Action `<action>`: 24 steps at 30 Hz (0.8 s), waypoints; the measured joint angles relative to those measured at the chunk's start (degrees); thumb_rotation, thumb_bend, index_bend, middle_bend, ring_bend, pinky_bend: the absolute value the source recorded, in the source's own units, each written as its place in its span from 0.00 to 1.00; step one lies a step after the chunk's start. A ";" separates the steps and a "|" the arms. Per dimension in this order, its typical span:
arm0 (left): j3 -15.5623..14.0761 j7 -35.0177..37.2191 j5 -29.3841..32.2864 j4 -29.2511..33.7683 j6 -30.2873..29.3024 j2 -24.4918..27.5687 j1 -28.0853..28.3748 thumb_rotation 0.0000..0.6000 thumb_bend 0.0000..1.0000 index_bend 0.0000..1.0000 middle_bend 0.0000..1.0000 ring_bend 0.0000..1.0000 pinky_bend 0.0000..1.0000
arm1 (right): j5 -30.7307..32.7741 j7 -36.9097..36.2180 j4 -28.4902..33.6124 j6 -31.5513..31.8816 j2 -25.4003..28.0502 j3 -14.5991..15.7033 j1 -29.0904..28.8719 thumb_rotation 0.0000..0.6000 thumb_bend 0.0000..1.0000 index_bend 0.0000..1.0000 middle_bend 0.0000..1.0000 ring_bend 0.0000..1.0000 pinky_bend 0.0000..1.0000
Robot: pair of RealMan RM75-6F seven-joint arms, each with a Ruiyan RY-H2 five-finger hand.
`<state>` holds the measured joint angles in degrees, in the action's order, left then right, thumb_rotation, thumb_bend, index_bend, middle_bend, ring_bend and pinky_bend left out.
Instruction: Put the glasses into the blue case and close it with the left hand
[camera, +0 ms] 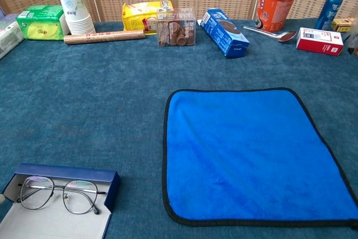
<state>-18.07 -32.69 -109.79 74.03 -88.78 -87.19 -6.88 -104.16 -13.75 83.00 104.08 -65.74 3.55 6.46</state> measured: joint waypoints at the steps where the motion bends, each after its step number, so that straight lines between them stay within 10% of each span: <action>1: 0.23 0.03 -0.16 -0.68 0.03 -0.44 0.07 0.77 0.26 0.00 0.00 0.00 0.04 | -0.05 -0.23 -0.08 0.38 0.09 0.02 0.11 0.57 0.33 0.05 0.13 0.00 0.12; 24: 1.97 -4.32 -5.02 -5.86 1.34 -5.05 1.79 0.77 0.26 0.00 0.00 0.00 0.02 | 0.55 -7.55 -5.66 7.65 0.60 0.52 3.73 0.57 0.33 0.05 0.13 0.00 0.12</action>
<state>-16.10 -37.02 -114.81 68.17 -87.44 -92.24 -5.09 -103.61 -21.30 77.34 111.73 -65.15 4.07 10.19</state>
